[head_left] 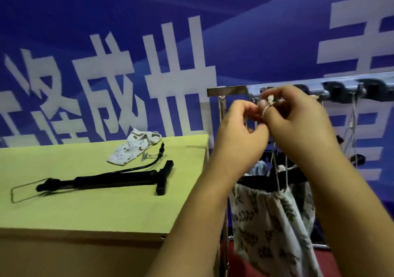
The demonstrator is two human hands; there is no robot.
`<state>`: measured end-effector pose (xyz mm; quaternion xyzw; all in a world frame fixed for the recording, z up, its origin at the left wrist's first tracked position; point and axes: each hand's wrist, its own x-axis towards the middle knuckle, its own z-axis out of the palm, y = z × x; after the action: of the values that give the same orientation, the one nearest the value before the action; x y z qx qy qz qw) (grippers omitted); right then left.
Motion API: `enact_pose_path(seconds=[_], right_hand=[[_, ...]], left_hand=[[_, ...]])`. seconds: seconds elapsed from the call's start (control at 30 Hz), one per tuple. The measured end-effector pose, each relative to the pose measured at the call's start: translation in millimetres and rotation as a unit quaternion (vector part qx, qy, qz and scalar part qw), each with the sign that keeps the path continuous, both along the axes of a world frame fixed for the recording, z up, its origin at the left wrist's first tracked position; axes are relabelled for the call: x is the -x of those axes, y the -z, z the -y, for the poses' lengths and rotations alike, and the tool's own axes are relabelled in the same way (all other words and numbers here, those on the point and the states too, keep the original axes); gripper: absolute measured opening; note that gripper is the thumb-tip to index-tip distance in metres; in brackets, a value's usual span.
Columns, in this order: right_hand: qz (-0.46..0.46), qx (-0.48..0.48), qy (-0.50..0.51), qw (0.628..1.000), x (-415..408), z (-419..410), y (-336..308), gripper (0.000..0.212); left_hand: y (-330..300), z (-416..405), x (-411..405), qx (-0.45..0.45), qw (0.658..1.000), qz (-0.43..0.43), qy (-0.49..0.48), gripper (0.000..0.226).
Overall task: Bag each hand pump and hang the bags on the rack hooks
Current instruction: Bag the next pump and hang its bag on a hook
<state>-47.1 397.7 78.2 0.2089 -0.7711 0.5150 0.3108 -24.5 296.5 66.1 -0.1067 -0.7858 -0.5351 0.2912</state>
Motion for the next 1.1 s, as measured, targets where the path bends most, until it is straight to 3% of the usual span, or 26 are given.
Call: enact_pose_path(seconds=[0.13, 0.3, 0.47, 0.63, 0.73, 0.83, 0.97, 1.1], right_hand=[[0.024, -0.029, -0.010, 0.999, 7, 0, 0, 0.017], [0.101, 0.003, -0.128, 0.987, 11, -1, -1, 0.018], [0.125, 0.109, -0.210, 0.963, 7, -12, 16, 0.015], [0.072, 0.206, -0.177, 0.960, -3, -30, 33, 0.015], [0.036, 0.146, -0.153, 0.977, 5, -42, 25, 0.016], [0.085, 0.090, -0.241, 0.963, 18, -46, 11, 0.034], [0.152, 0.147, -0.273, 0.939, 34, -69, -9, 0.018], [0.162, 0.202, -0.334, 0.906, 32, -111, -36, 0.018]], left_hand=[[3, 1, -1, -0.025, 0.999, -0.026, -0.008, 0.022], [2, 1, 6, -0.013, 0.998, 0.045, 0.040, 0.019], [-1, 0, 3, -0.143, 0.980, 0.068, 0.118, 0.024], [-13, 5, 5, -0.148, 0.985, 0.018, 0.082, 0.015], [-27, -7, 7, -0.120, 0.979, 0.038, 0.158, 0.012], [-47, -23, 14, -0.116, 0.963, 0.065, 0.233, 0.015], [-81, -50, 28, -0.140, 0.942, 0.090, 0.292, 0.015], [-111, -81, 38, -0.159, 0.917, 0.107, 0.349, 0.017]])
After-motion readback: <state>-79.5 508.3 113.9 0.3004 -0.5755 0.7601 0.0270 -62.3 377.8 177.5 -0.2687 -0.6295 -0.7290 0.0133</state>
